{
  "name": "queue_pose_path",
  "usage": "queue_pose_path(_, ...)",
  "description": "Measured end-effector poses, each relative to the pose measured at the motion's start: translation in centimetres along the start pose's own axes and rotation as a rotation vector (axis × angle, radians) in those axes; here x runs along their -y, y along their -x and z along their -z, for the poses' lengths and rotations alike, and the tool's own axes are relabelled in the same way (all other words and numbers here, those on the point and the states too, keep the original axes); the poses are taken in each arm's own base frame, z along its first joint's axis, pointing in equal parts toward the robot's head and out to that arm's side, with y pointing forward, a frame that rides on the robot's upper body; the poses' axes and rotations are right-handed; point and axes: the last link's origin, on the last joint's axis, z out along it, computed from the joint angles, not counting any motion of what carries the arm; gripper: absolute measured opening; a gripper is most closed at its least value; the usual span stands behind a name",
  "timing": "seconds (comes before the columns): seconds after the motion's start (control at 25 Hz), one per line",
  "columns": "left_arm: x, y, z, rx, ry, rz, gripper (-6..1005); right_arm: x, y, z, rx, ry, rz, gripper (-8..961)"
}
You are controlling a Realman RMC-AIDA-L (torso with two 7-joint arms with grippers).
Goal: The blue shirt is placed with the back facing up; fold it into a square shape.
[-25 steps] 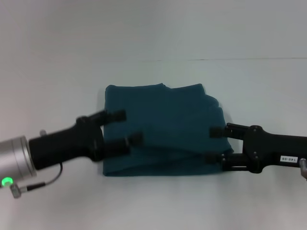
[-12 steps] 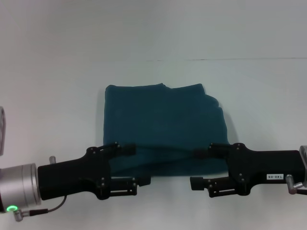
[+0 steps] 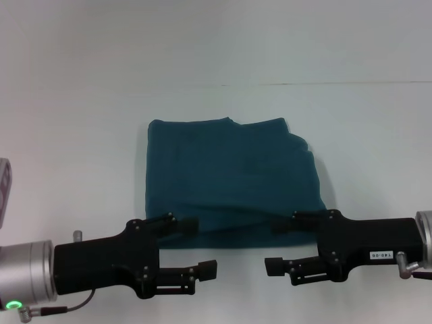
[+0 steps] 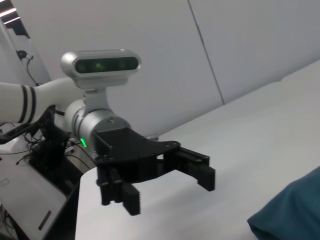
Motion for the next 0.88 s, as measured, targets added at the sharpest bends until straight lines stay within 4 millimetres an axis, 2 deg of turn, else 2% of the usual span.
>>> queue_pose_path(0.88, -0.16, 0.11, 0.0, 0.003, 0.01, 0.01, 904, 0.15, 0.16, -0.07, 0.006, -0.01, 0.001, 914)
